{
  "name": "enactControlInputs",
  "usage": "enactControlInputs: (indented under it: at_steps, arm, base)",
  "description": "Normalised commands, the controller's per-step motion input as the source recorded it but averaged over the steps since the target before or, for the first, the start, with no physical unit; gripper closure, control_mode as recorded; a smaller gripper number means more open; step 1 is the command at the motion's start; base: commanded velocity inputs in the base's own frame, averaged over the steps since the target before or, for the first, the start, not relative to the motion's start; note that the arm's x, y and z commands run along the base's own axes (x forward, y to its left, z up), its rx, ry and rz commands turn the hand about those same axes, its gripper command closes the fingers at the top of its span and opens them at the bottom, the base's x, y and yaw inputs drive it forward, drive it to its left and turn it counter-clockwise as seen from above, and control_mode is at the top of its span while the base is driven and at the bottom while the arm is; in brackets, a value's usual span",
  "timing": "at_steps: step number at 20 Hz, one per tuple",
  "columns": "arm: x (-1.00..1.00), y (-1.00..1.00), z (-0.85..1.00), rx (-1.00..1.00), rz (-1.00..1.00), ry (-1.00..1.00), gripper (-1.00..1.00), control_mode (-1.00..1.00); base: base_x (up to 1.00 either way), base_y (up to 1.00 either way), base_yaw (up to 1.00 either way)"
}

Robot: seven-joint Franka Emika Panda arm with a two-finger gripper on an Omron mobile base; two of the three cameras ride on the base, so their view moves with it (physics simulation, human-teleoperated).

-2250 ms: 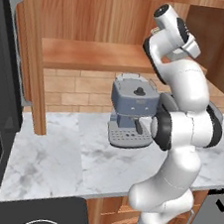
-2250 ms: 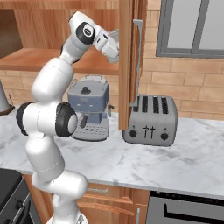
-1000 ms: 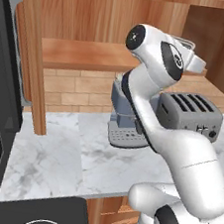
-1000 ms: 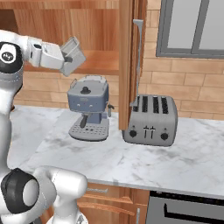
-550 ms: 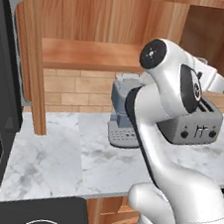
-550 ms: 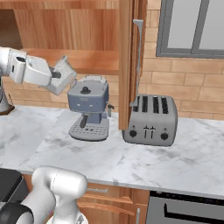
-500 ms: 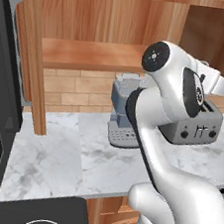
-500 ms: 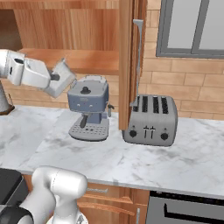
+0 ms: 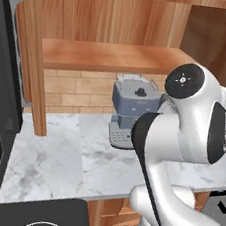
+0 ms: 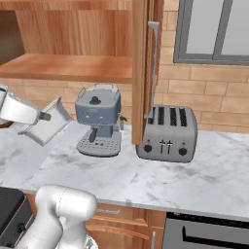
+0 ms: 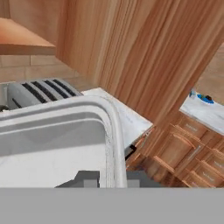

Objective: Retrieve the tupperware and aluminum foil from the cabinet and place them on the dining counter near the plate with sweet potato and cucumber to prepare for storing leftovers.

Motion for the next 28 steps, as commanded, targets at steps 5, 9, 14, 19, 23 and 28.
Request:
enactControlInputs:
  at_steps: [5, 9, 14, 19, 23, 28]
  arm:
    - [0.00, 0.00, 0.00, 0.00, 0.00, 0.00, 1.00, 1.00]
    - [0.00, 0.00, 0.00, 0.00, 0.00, 0.00, 1.00, 1.00]
    - [0.00, 0.00, 0.00, 0.00, 0.00, 0.00, 1.00, 1.00]
    - [0.00, 0.00, 0.00, 0.00, 0.00, 0.00, 1.00, 1.00]
    - [0.00, 0.00, 0.00, 0.00, 0.00, 0.00, 1.00, 1.00]
    - [0.00, 0.00, 0.00, 0.00, 0.00, 0.00, 1.00, 1.00]
  base:
    - [-0.73, 0.00, 0.00]
    - [-1.00, -0.21, -0.05]
    - [-0.42, -0.91, -0.51]
    - [0.00, -0.80, -0.72]
    - [0.00, -0.60, -0.77]
    - [0.02, -0.51, -0.77]
